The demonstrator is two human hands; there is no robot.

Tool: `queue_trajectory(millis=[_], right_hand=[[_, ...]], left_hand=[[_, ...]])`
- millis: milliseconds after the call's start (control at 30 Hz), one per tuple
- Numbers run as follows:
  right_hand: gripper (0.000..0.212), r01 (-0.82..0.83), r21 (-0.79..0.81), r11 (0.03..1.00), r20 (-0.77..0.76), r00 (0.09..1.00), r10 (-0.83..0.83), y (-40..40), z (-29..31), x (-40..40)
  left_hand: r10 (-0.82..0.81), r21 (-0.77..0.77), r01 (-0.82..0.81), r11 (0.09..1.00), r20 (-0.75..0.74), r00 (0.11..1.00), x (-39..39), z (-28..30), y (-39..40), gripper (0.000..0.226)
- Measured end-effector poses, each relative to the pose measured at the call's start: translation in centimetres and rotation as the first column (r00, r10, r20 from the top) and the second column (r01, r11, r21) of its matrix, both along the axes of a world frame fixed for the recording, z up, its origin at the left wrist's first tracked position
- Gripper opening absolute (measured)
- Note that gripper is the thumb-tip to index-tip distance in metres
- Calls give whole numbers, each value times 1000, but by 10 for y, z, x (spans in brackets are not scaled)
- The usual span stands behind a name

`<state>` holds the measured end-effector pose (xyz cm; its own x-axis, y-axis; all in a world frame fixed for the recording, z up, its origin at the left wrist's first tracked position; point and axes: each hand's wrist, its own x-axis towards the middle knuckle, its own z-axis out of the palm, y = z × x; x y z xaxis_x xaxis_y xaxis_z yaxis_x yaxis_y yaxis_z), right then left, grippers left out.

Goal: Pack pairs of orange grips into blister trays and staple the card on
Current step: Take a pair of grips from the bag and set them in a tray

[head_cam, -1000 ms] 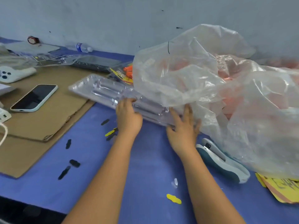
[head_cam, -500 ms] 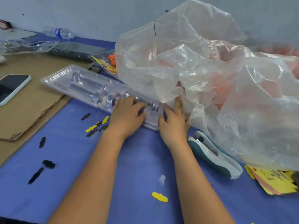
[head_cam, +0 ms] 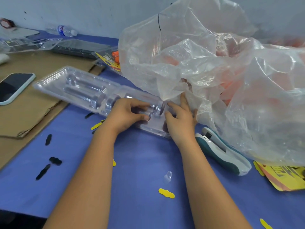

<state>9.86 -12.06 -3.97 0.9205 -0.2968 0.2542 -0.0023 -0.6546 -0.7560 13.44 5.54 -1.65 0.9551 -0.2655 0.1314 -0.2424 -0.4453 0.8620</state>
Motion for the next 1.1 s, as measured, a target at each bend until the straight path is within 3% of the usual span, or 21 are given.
queue_trajectory(millis=[100, 300, 433, 567, 667, 867, 967, 1100], right_hand=[[34, 4, 58, 998, 20, 1000, -5, 1, 1, -3], [30, 4, 130, 991, -5, 1000, -4, 3, 4, -6], [23, 39, 140, 989, 67, 997, -49, 6, 7, -8], [33, -50, -79, 996, 208, 976, 66, 15, 6, -13], [51, -152, -260, 953, 130, 973, 191, 17, 2, -15], [66, -234, -295, 927, 98, 957, 273, 13, -2, -16], [55, -209, -252, 945, 159, 954, 253, 13, 0, -17], [20, -96, -286, 953, 360, 911, 200, 15, 2, -17]], left_hand=[[40, -141, -48, 989, -59, 997, 0, 0, -2, 42], [69, -102, -67, 993, 12, 998, 3, 2, -3, 31], [88, -90, -86, 992, 22, 996, 3, 4, -4, 30], [103, -108, -99, 989, 24, 994, 3, 11, -5, 31], [105, -128, -100, 987, 36, 994, 2, 15, -6, 18], [87, -35, -84, 996, 82, 993, 1, 17, -8, 21], [86, -10, -85, 996, 91, 992, 2, 18, -8, 22], [79, 24, -85, 996, 194, 978, 0, 18, -7, 19]])
